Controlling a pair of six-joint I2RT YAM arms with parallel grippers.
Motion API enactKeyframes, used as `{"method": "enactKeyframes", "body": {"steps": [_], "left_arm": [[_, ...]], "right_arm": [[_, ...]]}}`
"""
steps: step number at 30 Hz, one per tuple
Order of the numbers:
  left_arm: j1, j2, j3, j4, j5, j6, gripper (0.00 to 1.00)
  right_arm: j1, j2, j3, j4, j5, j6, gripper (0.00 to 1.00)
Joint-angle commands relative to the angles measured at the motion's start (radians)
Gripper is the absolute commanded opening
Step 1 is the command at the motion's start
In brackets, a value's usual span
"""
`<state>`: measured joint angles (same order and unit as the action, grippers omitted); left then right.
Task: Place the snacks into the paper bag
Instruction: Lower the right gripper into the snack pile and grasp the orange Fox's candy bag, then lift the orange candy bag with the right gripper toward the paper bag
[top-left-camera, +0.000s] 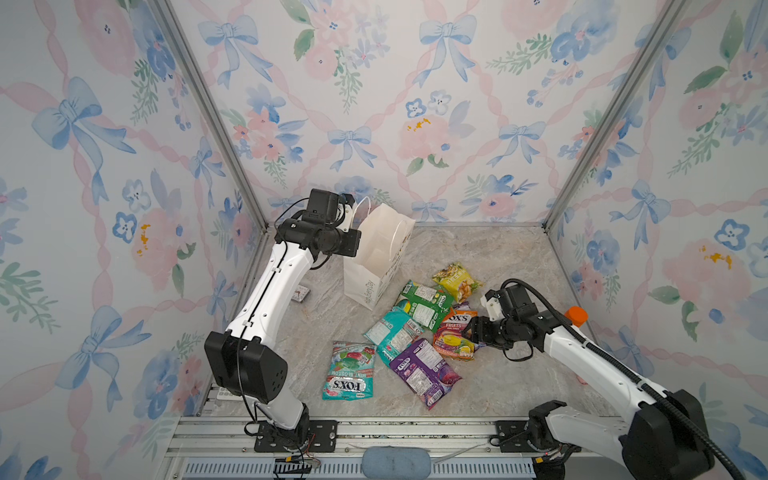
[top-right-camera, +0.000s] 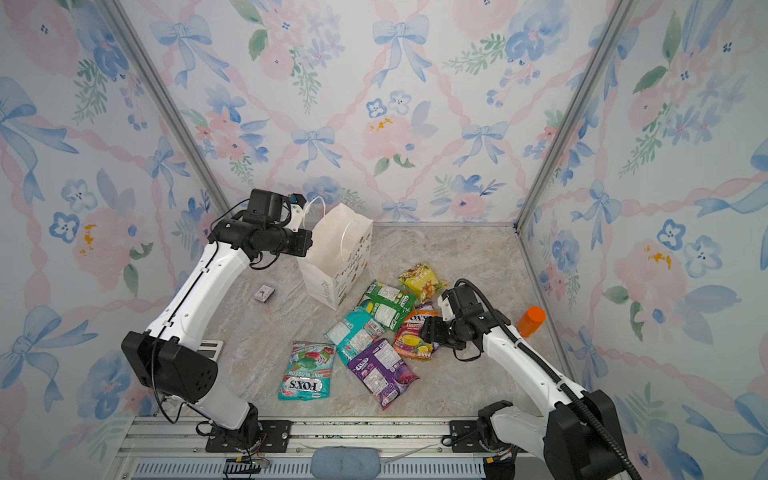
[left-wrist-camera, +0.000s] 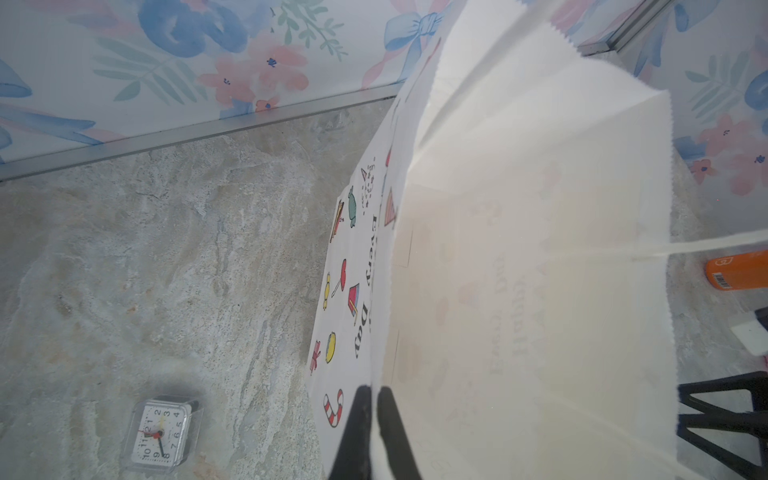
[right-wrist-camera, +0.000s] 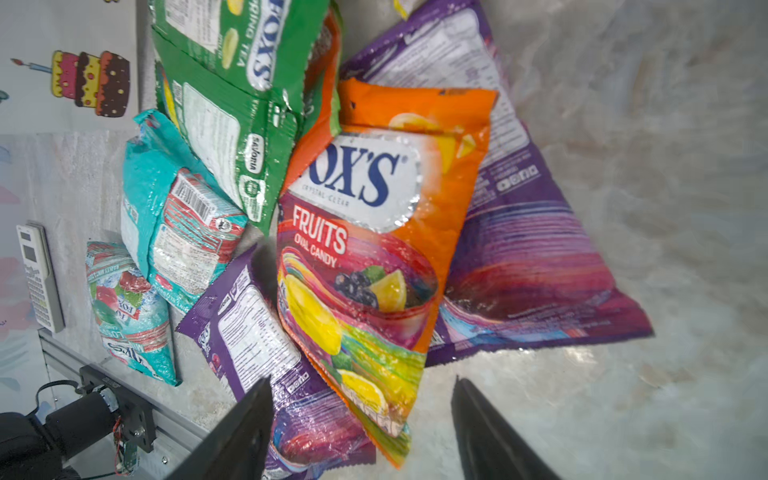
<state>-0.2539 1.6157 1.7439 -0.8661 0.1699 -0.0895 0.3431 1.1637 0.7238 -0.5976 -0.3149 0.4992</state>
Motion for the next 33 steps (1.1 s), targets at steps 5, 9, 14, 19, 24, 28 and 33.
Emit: {"method": "enactKeyframes", "body": {"steps": [5, 9, 14, 19, 24, 28, 33], "left_arm": [[0.024, -0.029, -0.024, 0.033, 0.049, -0.016, 0.00], [0.032, -0.029, -0.032, 0.038, 0.057, -0.020, 0.00], [0.032, -0.029, -0.034, 0.038, 0.075, -0.020, 0.00], [0.033, -0.028, -0.037, 0.039, 0.075, -0.020, 0.00], [0.037, -0.028, -0.038, 0.038, 0.079, -0.022, 0.00], [0.038, -0.029, -0.041, 0.039, 0.078, -0.023, 0.00], [0.041, -0.025, -0.043, 0.039, 0.075, -0.029, 0.00]], "right_arm": [[-0.029, 0.029, -0.066, 0.160, -0.078, 0.078, 0.68], [-0.031, 0.067, -0.081, 0.209, -0.097, 0.089, 0.66], [-0.030, 0.086, -0.098, 0.282, -0.133, 0.119, 0.58], [-0.031, 0.087, -0.103, 0.328, -0.152, 0.154, 0.39], [-0.030, 0.091, -0.087, 0.328, -0.163, 0.154, 0.11], [-0.031, 0.088, -0.065, 0.303, -0.158, 0.140, 0.00], [-0.033, 0.062, -0.013, 0.237, -0.144, 0.105, 0.00]]}}
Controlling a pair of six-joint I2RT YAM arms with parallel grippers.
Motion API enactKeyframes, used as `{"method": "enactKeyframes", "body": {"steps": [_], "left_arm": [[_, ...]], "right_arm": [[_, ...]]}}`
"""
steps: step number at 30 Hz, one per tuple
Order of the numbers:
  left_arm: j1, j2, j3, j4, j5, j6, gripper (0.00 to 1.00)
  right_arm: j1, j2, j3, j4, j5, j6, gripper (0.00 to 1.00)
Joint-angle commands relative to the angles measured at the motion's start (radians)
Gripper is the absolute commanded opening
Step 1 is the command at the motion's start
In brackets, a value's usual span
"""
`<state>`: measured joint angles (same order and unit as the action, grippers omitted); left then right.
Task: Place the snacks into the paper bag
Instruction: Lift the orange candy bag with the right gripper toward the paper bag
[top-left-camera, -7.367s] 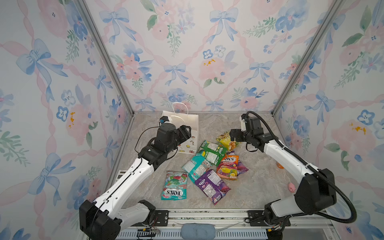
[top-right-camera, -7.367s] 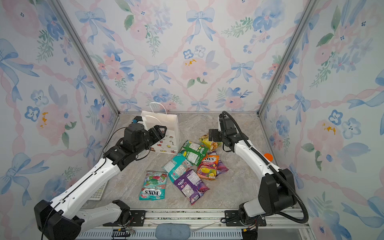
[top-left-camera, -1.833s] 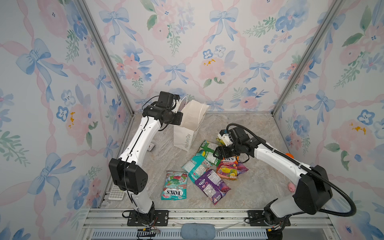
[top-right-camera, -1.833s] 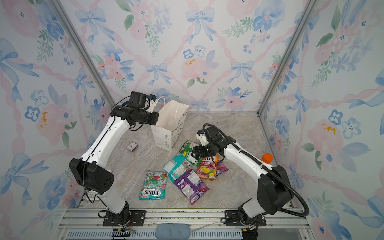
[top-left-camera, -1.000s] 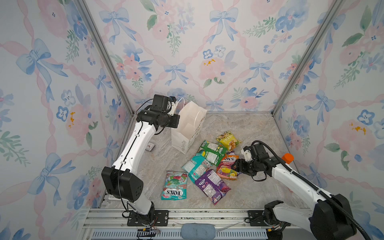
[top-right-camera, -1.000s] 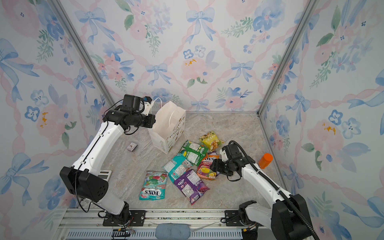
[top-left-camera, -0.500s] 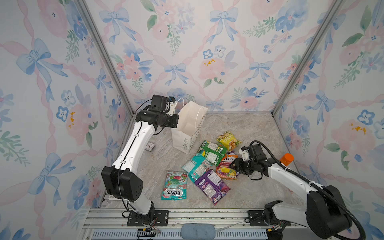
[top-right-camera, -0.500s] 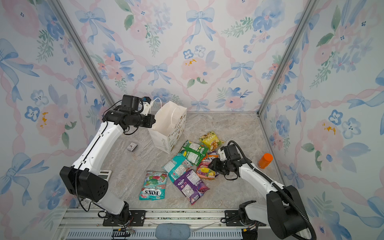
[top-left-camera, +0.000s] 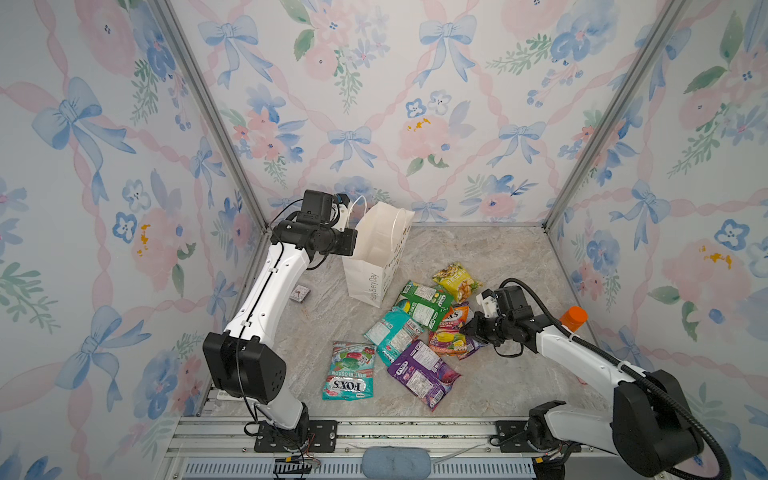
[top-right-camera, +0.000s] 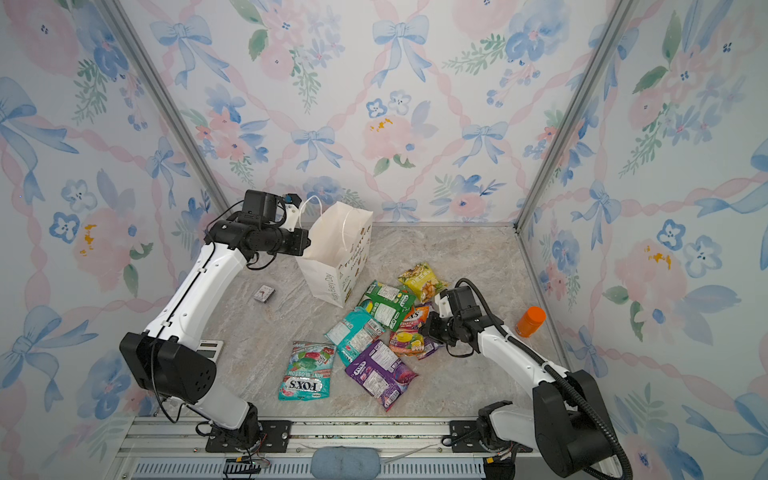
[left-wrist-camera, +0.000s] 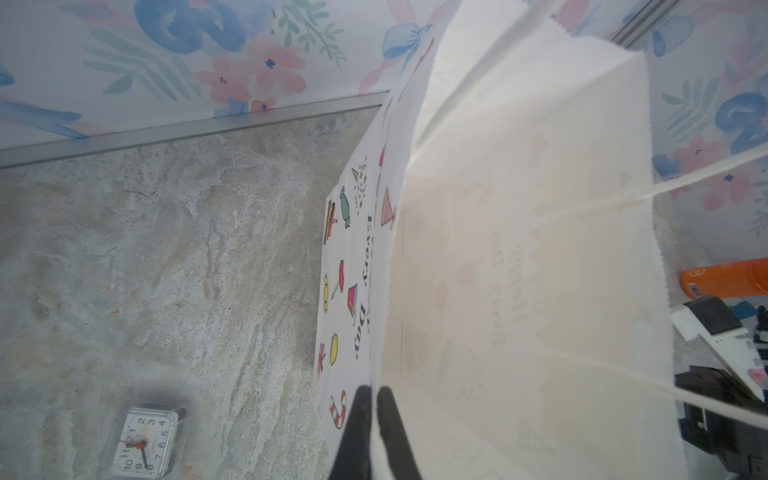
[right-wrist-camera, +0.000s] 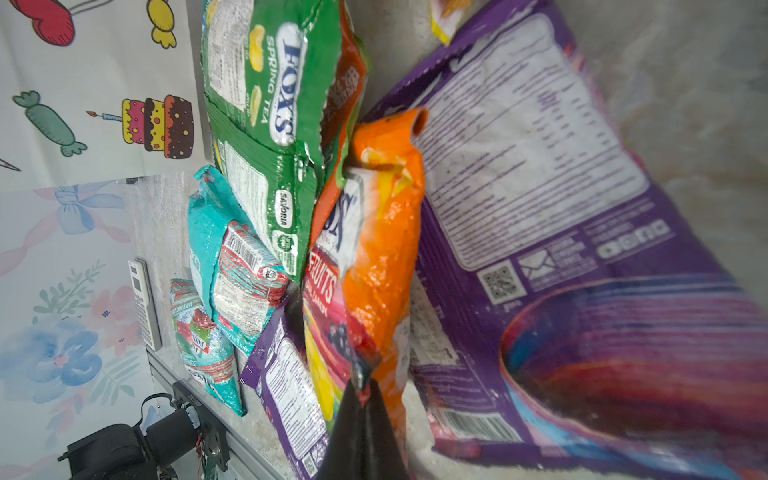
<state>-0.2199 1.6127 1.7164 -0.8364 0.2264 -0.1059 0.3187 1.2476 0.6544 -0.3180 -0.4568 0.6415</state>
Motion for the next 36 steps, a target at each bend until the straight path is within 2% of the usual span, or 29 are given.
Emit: {"method": "enactKeyframes", "body": {"steps": [1, 7, 12, 19, 26, 29, 36], "left_arm": [[0.007, -0.019, -0.015, 0.009, 0.016, -0.015, 0.00], [0.013, -0.012, -0.014, 0.010, 0.004, -0.026, 0.00], [0.016, -0.014, -0.016, 0.008, 0.001, -0.032, 0.00], [0.020, -0.025, -0.023, 0.008, -0.011, -0.040, 0.00], [0.021, -0.026, -0.023, 0.006, 0.005, -0.046, 0.00], [0.021, -0.030, -0.021, 0.006, 0.013, -0.048, 0.00], [0.021, -0.034, -0.025, 0.008, 0.022, -0.049, 0.00]], "right_arm": [[-0.007, -0.037, 0.075, -0.063, 0.010, -0.044, 0.00], [-0.007, -0.101, 0.209, -0.194, 0.104, -0.052, 0.00], [-0.004, -0.114, 0.312, -0.232, 0.100, -0.049, 0.00], [0.031, -0.102, 0.476, -0.238, 0.169, -0.062, 0.00], [0.129, 0.006, 0.708, -0.169, 0.268, -0.082, 0.00], [0.137, 0.058, 0.783, -0.107, 0.283, -0.069, 0.00], [0.134, 0.195, 1.013, -0.084, 0.277, -0.108, 0.00]]}}
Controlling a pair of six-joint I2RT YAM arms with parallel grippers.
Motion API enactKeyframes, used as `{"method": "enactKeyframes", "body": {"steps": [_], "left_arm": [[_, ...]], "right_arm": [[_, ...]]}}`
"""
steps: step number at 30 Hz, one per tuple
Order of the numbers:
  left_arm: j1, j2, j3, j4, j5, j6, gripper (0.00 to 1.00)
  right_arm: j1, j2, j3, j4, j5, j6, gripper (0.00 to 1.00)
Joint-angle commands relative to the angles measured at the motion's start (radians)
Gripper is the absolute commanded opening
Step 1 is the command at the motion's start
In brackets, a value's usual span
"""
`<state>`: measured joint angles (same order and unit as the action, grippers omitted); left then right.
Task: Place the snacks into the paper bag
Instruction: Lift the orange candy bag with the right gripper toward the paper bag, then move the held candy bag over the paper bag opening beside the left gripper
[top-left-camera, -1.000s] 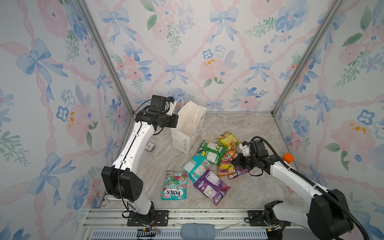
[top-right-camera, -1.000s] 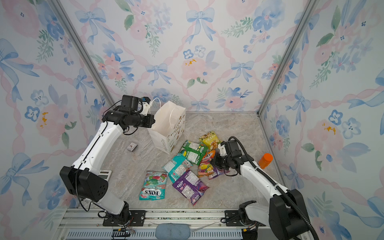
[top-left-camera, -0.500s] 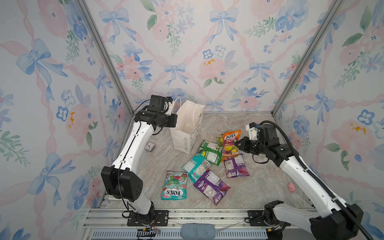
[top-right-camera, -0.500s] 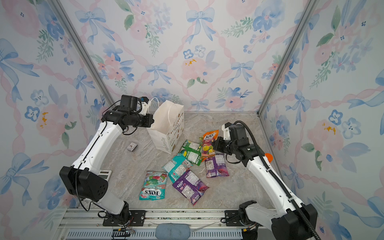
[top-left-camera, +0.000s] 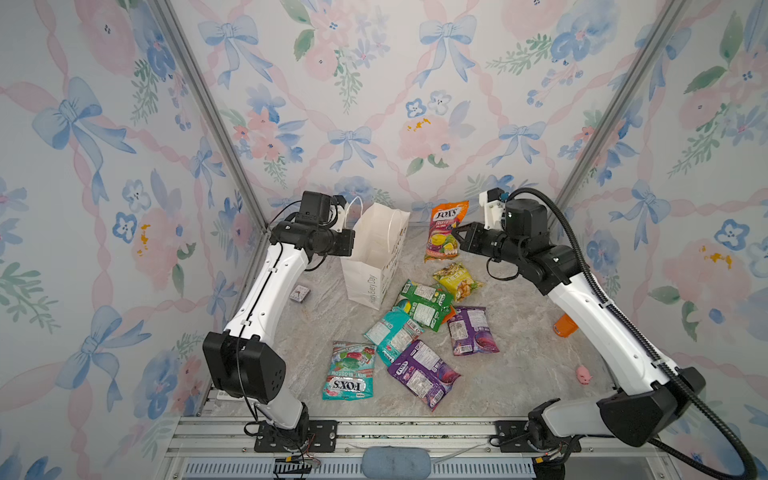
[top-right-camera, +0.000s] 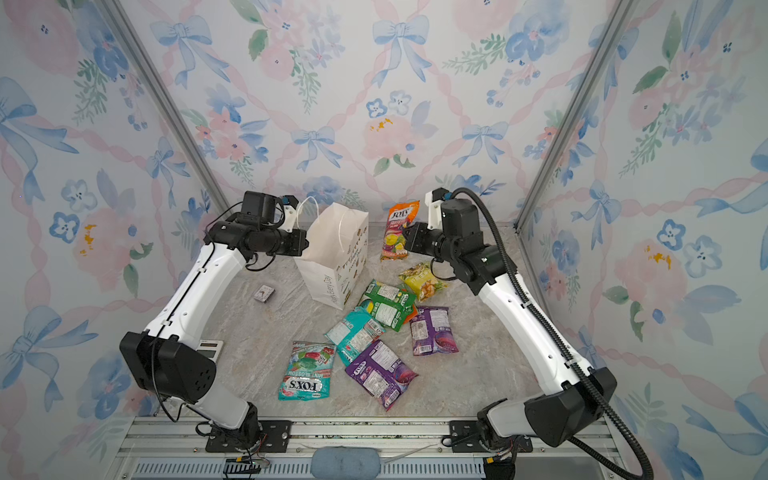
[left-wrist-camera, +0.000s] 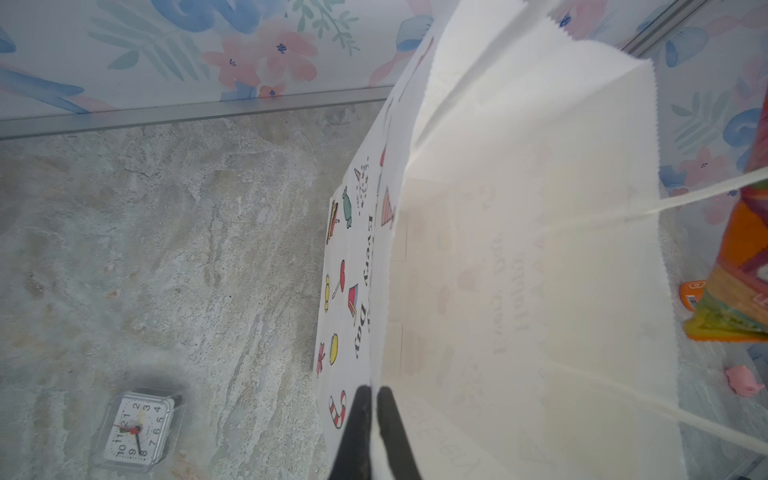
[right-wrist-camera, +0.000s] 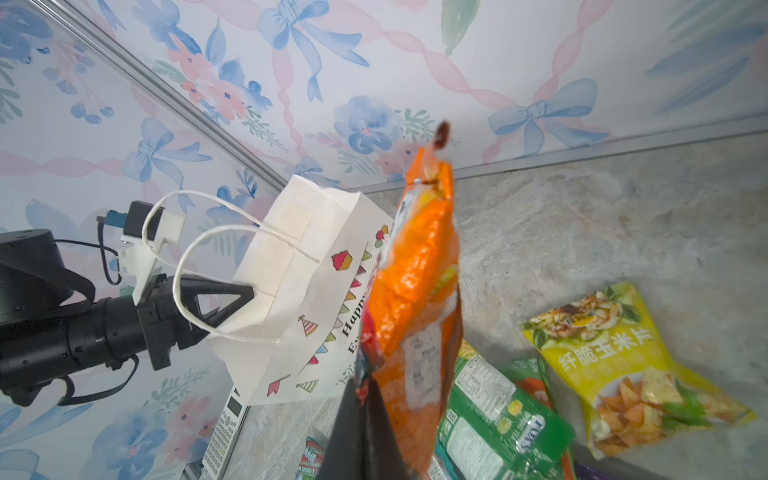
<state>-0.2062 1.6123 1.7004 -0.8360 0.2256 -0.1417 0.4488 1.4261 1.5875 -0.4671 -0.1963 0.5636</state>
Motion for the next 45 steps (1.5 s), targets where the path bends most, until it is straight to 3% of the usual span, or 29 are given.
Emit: {"method": "enactKeyframes", "body": {"steps": [1, 15, 30, 39, 45], "left_arm": [[0.006, -0.034, -0.013, 0.007, 0.024, -0.012, 0.00], [0.001, -0.024, -0.030, 0.008, 0.032, -0.014, 0.00], [-0.001, -0.032, -0.038, 0.007, 0.041, -0.011, 0.00], [0.002, -0.034, -0.041, 0.007, 0.038, -0.011, 0.00], [0.005, -0.032, -0.041, 0.007, 0.040, -0.012, 0.00]], "right_arm": [[0.001, 0.033, 0.107, 0.069, 0.017, -0.033, 0.00], [0.015, 0.325, 0.495, 0.078, 0.018, -0.034, 0.00], [0.120, 0.723, 1.116, -0.058, 0.023, -0.028, 0.00], [0.190, 0.713, 1.069, -0.045, 0.016, -0.004, 0.00], [0.239, 0.573, 0.827, 0.048, 0.081, -0.032, 0.00]]}}
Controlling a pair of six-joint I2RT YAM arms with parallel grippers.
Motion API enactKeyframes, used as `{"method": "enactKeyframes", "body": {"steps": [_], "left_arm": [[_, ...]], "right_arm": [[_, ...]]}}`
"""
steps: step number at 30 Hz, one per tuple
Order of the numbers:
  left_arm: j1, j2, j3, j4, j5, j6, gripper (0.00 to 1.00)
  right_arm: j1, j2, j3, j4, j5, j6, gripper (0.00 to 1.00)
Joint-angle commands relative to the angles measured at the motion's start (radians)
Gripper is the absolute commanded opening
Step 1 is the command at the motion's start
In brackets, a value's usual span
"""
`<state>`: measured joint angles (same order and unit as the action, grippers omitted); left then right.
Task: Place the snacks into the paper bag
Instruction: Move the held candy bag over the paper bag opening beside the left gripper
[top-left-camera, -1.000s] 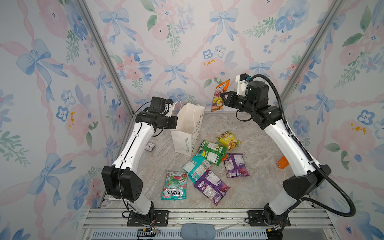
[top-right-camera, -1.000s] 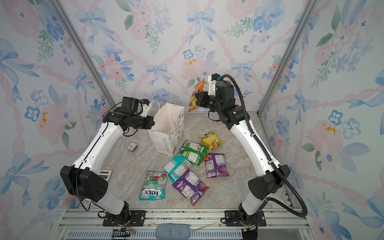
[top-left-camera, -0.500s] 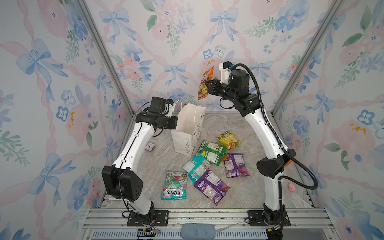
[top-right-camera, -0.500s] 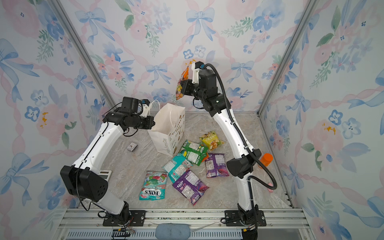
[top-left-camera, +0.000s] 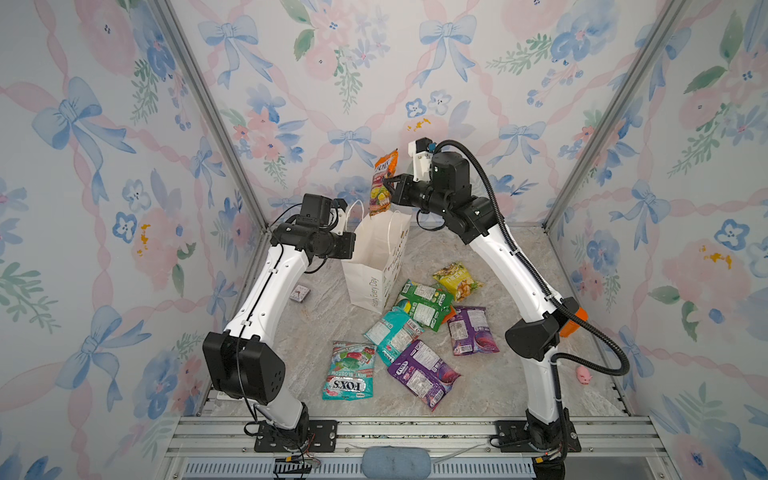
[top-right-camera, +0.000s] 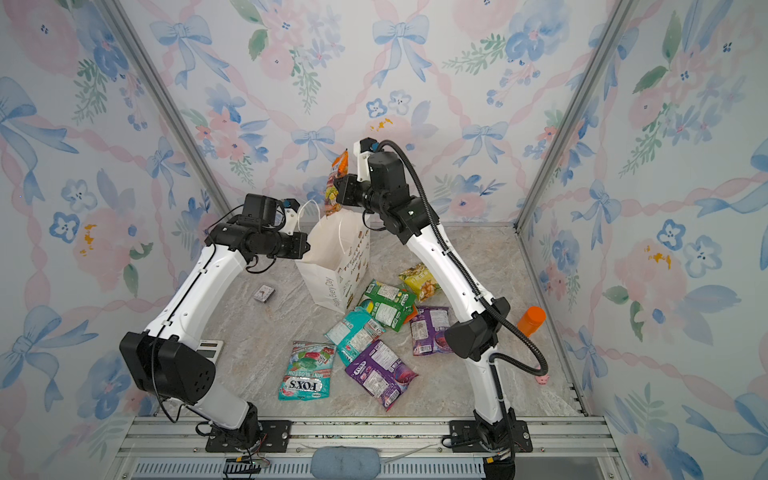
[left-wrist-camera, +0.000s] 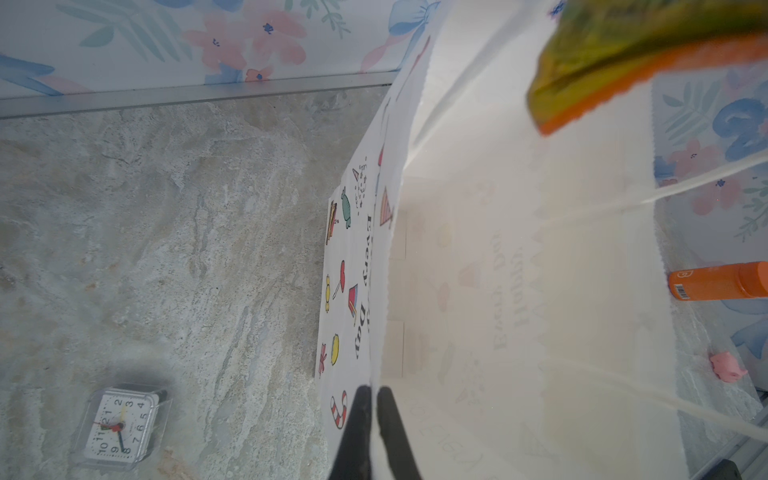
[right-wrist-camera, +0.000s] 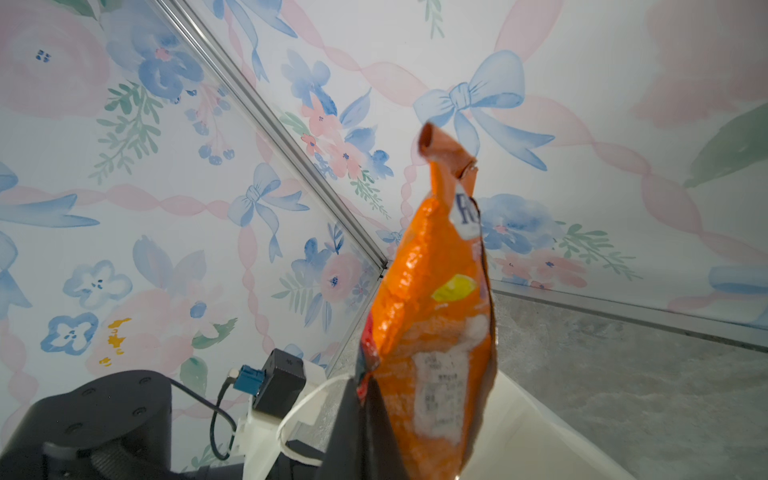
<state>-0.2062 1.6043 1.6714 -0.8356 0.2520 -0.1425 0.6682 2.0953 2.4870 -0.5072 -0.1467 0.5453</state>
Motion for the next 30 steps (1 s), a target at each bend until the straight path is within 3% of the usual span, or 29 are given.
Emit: {"method": "enactKeyframes", "body": {"steps": [1, 19, 30], "left_arm": [[0.005, -0.024, -0.012, 0.006, 0.014, -0.011, 0.00], [0.007, -0.021, -0.011, 0.007, 0.019, -0.017, 0.00], [0.008, -0.022, -0.011, 0.006, 0.027, -0.016, 0.00]], "right_arm": [[0.022, -0.112, -0.109, 0.104, 0.037, -0.014, 0.00], [0.027, -0.253, -0.388, 0.117, 0.061, 0.004, 0.00], [0.034, -0.222, -0.412, 0.134, 0.048, 0.031, 0.00]]}}
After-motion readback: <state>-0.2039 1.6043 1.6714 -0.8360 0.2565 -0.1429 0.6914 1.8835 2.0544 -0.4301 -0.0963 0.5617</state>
